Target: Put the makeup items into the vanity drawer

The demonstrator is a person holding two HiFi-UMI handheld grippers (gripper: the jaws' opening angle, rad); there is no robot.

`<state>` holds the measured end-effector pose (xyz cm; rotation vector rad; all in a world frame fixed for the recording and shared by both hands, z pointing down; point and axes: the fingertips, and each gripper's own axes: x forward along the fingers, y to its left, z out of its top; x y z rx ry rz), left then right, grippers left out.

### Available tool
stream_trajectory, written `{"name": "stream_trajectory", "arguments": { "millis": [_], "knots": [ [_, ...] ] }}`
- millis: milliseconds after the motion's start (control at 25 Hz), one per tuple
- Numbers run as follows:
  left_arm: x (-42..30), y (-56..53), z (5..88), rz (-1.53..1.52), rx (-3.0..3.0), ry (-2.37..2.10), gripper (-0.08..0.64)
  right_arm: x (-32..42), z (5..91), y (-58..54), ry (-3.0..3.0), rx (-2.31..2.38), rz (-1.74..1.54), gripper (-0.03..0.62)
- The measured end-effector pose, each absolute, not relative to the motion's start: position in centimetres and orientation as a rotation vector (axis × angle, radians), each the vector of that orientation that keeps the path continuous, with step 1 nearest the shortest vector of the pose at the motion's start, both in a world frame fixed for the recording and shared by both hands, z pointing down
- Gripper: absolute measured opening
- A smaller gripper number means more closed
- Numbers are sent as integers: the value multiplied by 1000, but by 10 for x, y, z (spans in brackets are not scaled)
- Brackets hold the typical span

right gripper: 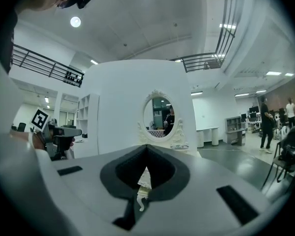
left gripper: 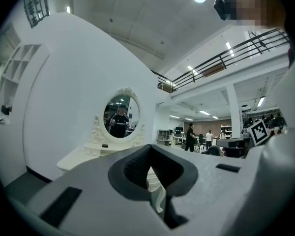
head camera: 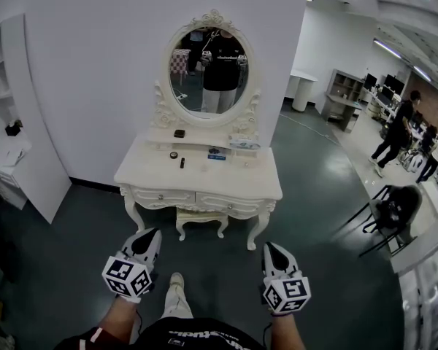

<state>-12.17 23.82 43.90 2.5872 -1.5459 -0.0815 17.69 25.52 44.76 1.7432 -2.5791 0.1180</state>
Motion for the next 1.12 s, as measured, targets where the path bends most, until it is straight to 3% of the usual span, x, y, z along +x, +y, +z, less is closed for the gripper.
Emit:
{"name": "stream_trajectory", "arguments": {
  "millis": [1120],
  "knots": [
    [-140, 119, 439, -58, 2614, -1536, 5, 134, 442, 126, -2630, 1618, 196, 3]
  ]
}}
